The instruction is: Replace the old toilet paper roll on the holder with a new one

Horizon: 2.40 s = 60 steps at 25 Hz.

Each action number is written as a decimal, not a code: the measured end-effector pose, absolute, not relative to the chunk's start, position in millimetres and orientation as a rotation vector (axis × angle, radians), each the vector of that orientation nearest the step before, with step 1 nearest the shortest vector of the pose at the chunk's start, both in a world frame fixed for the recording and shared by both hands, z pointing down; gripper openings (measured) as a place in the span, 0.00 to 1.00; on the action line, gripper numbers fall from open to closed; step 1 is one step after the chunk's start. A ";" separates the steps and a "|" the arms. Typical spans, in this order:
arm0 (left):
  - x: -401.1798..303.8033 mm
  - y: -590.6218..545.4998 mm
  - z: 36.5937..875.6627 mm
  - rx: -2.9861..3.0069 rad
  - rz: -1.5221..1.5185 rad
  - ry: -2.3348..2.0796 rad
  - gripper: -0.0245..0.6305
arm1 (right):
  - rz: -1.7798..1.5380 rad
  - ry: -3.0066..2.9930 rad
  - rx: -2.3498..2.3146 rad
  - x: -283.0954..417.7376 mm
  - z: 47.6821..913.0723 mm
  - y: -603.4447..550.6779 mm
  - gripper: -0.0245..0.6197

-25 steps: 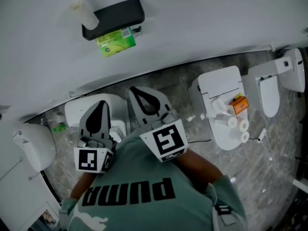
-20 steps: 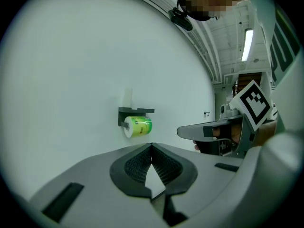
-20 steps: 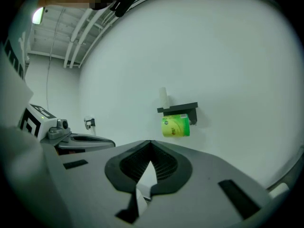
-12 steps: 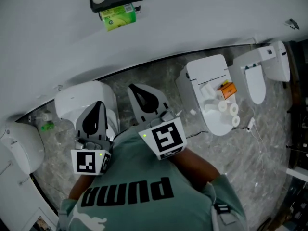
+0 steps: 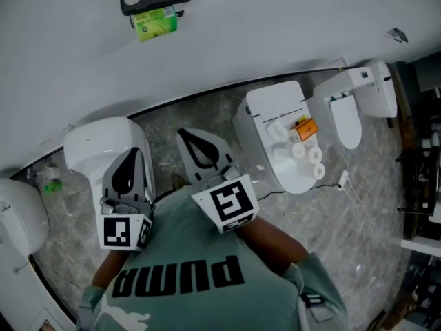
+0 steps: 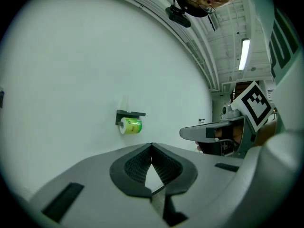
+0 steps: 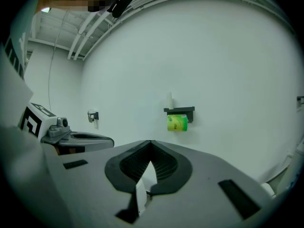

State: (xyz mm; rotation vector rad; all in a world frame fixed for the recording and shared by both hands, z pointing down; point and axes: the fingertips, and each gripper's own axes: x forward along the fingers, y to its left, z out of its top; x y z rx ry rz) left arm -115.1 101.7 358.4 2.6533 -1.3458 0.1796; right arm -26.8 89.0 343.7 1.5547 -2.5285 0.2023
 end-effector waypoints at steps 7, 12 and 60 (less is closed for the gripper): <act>-47.8 127.6 345.5 2.691 0.117 -1.273 0.04 | 0.195 -2.501 1.602 35.5 342.2 123.9 0.05; 21.3 157.8 338.1 2.728 0.130 -1.249 0.04 | 0.203 -2.498 1.656 106.2 339.8 156.3 0.05; 148.1 241.2 374.8 2.597 0.316 -1.437 0.04 | 0.241 -2.644 1.360 226.1 382.5 240.3 0.04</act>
